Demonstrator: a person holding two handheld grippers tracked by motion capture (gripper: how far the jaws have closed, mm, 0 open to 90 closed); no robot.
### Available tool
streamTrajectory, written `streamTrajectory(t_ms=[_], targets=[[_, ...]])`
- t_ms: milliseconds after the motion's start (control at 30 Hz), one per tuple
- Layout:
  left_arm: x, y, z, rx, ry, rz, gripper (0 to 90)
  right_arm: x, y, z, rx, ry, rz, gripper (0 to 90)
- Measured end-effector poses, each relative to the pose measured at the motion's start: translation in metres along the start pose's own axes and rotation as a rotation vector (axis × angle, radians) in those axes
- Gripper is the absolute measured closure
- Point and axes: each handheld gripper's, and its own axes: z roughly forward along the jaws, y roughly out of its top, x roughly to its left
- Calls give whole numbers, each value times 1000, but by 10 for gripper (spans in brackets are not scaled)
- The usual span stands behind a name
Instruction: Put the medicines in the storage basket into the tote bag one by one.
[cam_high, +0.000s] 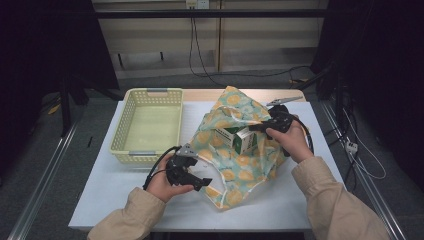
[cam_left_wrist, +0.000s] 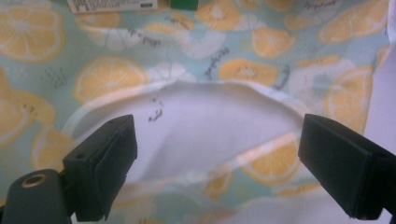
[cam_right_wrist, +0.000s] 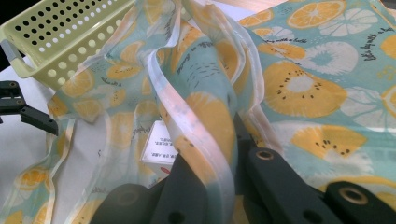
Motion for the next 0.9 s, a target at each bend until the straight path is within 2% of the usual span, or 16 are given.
streamTrajectory(t_ms=[67, 133, 300, 400, 467, 500, 533, 600, 667, 700, 733, 767, 800, 867, 900], targets=[[0, -5, -1, 8, -10, 2, 108, 0, 0, 0, -2, 0, 1, 885], [2, -11, 2, 41, -8, 8, 97, -1, 0, 1, -4, 1, 2, 885], [6, -22, 12, 77, 3, 4, 106, -2, -1, 1, -7, 2, 6, 885], [4, -24, 14, 70, 28, 26, 127, -1, 0, 1, -5, -1, 1, 884], [3, -24, 13, 85, 55, 61, 170, -1, -1, 0, -6, -1, 1, 884], [1, -24, 14, 77, 59, 57, 189, -2, -1, 0, -7, 1, 2, 884], [1, -25, 13, 87, 71, 92, 216, -2, -1, 0, -9, 1, 3, 885], [-4, -26, 15, 70, 92, 78, 245, -2, -1, 0, -11, 1, 5, 884], [-5, -25, 15, 55, 58, 101, 306, -3, -2, 0, -13, 4, 6, 885], [-6, -24, 14, 72, 72, 119, 384, -3, -2, 0, -15, 4, 9, 884], [-6, -24, 16, 53, 57, 95, 428, -3, -2, 0, -16, 5, 10, 884], [-6, -23, 16, 52, 60, 82, 450, -3, -2, 0, -17, 4, 11, 884], [-4, -22, 15, 67, 63, 89, 495, -3, -2, 0, -17, 4, 10, 884], [-3, -22, 14, 58, 64, 68, 587, -2, -2, 0, -15, 5, 9, 884], [-2, -22, 13, 65, 43, 65, 665, -2, -2, -1, -15, 5, 8, 884]])
